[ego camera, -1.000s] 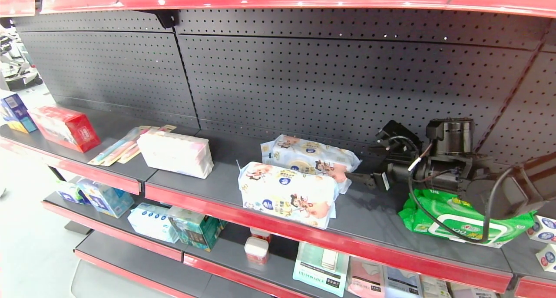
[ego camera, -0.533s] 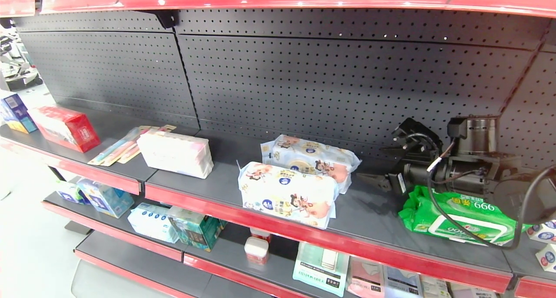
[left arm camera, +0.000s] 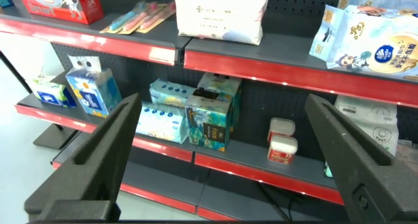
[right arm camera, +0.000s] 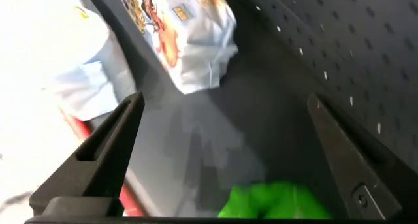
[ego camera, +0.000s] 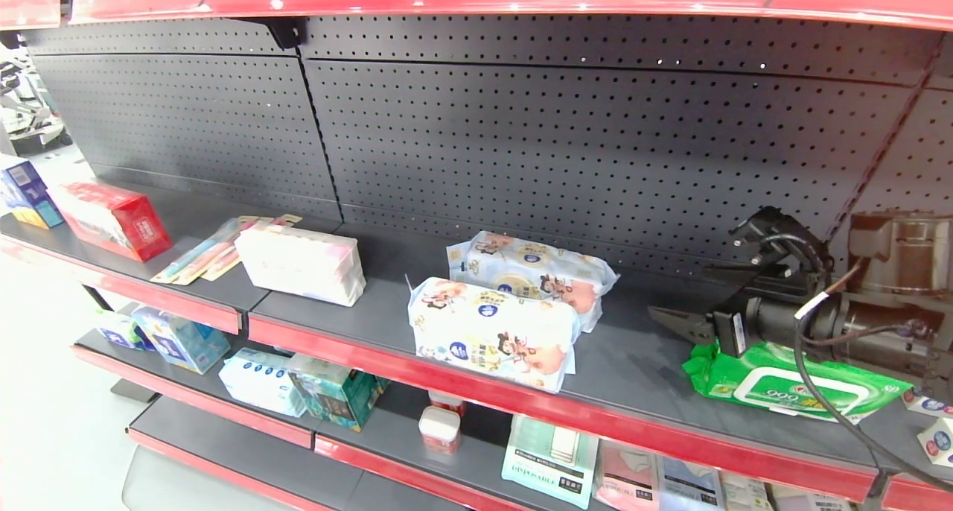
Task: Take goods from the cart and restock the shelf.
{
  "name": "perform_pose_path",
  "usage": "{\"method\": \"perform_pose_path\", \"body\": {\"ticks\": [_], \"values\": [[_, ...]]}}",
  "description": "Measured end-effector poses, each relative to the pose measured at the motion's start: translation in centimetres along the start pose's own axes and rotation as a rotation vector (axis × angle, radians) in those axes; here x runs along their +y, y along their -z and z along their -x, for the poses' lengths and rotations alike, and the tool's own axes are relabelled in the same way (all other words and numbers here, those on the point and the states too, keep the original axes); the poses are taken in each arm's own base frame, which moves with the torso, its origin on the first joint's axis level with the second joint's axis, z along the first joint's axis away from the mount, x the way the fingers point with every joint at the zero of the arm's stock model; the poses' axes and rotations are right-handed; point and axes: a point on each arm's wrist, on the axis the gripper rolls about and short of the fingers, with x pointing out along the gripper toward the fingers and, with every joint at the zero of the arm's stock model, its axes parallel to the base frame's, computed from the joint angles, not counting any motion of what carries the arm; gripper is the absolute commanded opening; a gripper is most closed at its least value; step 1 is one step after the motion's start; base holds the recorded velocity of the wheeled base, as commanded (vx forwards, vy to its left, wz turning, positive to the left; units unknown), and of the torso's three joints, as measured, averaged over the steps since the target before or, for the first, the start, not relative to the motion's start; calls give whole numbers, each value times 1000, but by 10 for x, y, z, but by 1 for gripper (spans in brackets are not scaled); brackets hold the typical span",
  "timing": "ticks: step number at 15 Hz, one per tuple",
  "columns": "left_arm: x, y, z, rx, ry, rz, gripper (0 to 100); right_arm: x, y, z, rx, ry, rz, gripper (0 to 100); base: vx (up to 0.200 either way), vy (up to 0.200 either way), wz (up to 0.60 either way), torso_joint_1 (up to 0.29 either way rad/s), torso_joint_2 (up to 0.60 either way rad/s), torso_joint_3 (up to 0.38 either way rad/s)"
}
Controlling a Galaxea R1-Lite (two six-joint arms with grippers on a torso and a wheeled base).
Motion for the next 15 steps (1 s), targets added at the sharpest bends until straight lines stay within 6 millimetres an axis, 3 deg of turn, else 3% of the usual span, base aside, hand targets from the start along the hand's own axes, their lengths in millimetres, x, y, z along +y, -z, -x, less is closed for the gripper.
{"method": "perform_pose_path", "body": {"ticks": [2,5,9,12,15], "values": [[0,0,0,0,0,0,100,10,-1,7,2,19,-6,100,0,0,0,0,0,0],[0,0,0,0,0,0,100,27,-5,-1,11,23,-50,100,0,0,0,0,0,0],[0,0,0,0,0,0,100,37,-16,-33,28,74,-155,100,0,0,0,0,0,0],[0,0,0,0,0,0,100,39,-9,-55,75,66,-156,100,0,0,0,0,0,0],[0,0,0,0,0,0,100,37,0,-65,118,70,-165,100,0,0,0,0,0,0]]}}
